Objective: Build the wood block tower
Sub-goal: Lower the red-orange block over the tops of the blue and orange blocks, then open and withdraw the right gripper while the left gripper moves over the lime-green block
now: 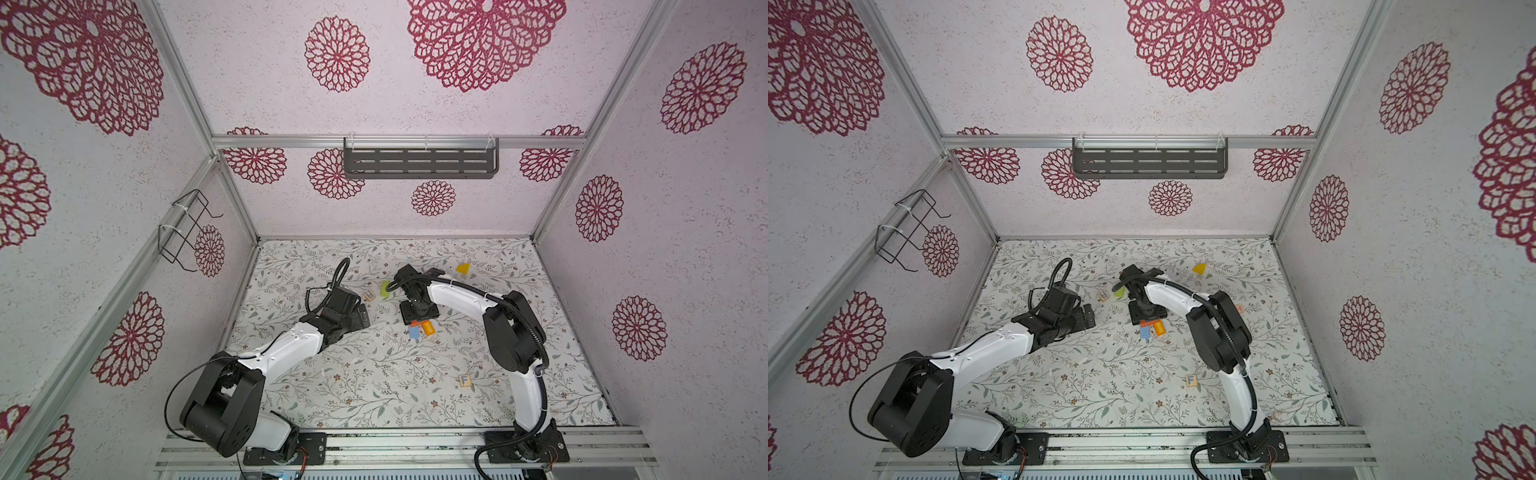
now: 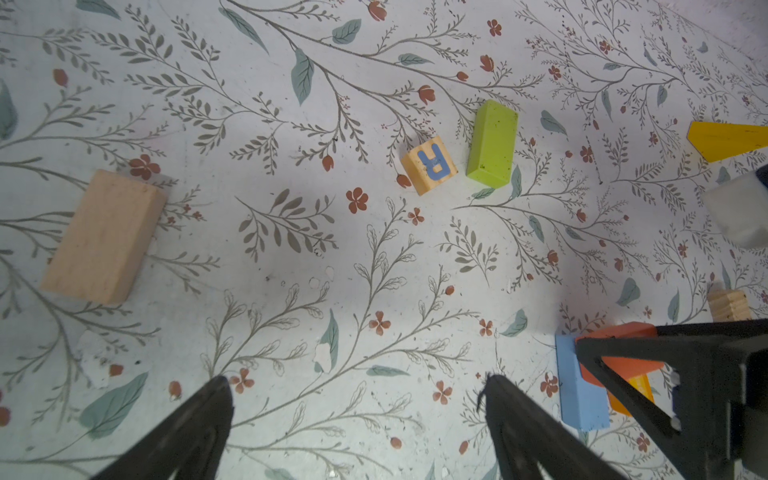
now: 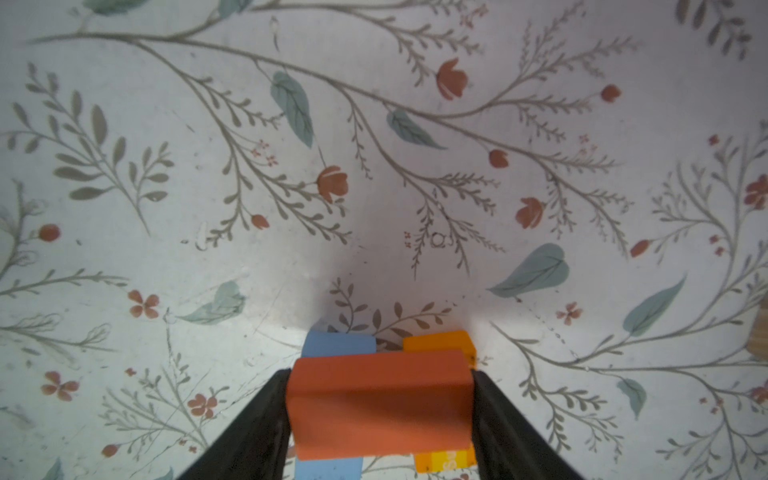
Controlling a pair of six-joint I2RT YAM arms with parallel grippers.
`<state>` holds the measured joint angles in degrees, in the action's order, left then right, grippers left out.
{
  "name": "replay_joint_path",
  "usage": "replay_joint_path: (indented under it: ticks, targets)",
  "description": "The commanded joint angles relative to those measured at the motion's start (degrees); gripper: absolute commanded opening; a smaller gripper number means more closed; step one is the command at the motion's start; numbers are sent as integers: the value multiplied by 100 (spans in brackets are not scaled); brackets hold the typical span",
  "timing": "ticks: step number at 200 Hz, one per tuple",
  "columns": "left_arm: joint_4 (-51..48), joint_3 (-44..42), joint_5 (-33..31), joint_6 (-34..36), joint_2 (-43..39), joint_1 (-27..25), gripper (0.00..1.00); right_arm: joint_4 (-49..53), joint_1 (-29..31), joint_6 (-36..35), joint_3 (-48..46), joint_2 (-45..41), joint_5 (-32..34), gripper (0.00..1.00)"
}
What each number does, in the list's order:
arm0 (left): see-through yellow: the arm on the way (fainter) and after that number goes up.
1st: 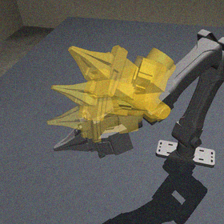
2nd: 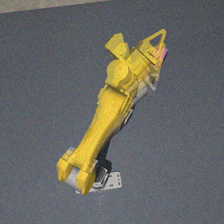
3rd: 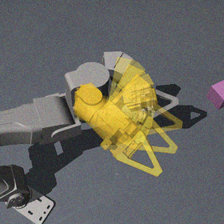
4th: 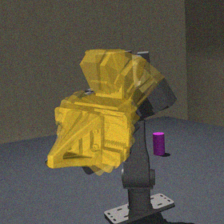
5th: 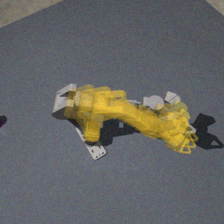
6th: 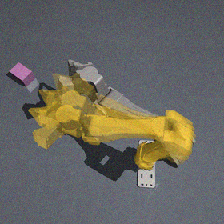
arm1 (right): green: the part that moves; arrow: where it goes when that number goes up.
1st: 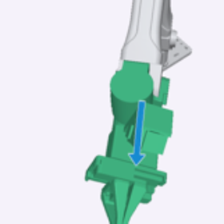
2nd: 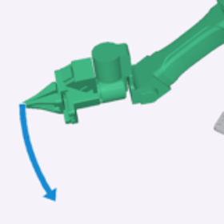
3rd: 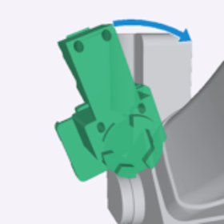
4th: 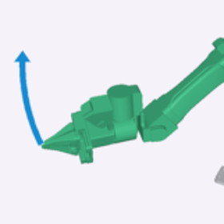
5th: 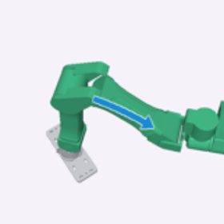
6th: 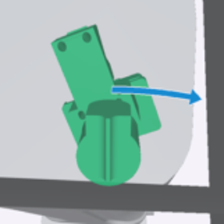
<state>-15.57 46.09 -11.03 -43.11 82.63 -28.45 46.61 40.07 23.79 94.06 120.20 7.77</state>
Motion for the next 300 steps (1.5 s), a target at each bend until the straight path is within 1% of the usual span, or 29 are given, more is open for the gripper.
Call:
replay_joint_path:
  ticks: [1,22,55,74,90,93,105,117,123,146,170,205,232,243,259,300]
  targets:
    - [134,-7,-67,-71,-23,32,97,-41,18,-33,-83,-167,196,74]
    - [21,71,-86,-39,-54,32,97,-109,18,-67,-150,-272,199,77]
    - [-499,460,-199,111,-54,61,97,-259,3,-126,-332,-569,181,80]
    - [-808,812,-239,305,-33,95,97,-510,-30,-112,-594,-966,157,80]
    - [-935,1155,34,615,118,190,99,-942,-93,-88,-1061,-1480,75,80]
    - [-951,1223,100,672,170,211,100,-1029,-118,-86,-1170,-1575,53,80]
    - [-1077,1515,387,821,418,363,97,-1377,-226,-59,-1624,-2002,-58,80]
    - [-1103,1717,845,765,700,581,94,-1729,-348,-70,-2156,-2448,-198,80]
    - [-1072,1776,929,751,844,628,93,-1925,-436,-96,-2412,-2672,-270,80]
    - [-1283,2325,845,986,1391,620,92,-2544,-764,-197,-3335,-3560,-483,82]
    - [-1601,3056,648,1235,1955,574,92,-3208,-1061,-364,-4237,-4491,-597,87]
    - [-2178,4191,607,1561,2823,527,88,-4073,-1394,-315,-5349,-5604,-809,90]
    - [-2549,4967,497,1807,3474,391,87,-4349,-1537,-267,-5839,-6099,-874,91]
    - [-2681,5246,422,1890,3688,313,87,-4401,-1573,-200,-5969,-6225,-788,91]
    - [-2909,5661,319,1948,4028,216,87,-4397,-1590,-55,-6077,-6289,-544,91]
    - [-3273,6516,282,2017,4761,39,87,-4424,-1655,189,-6241,-6393,-277,92]
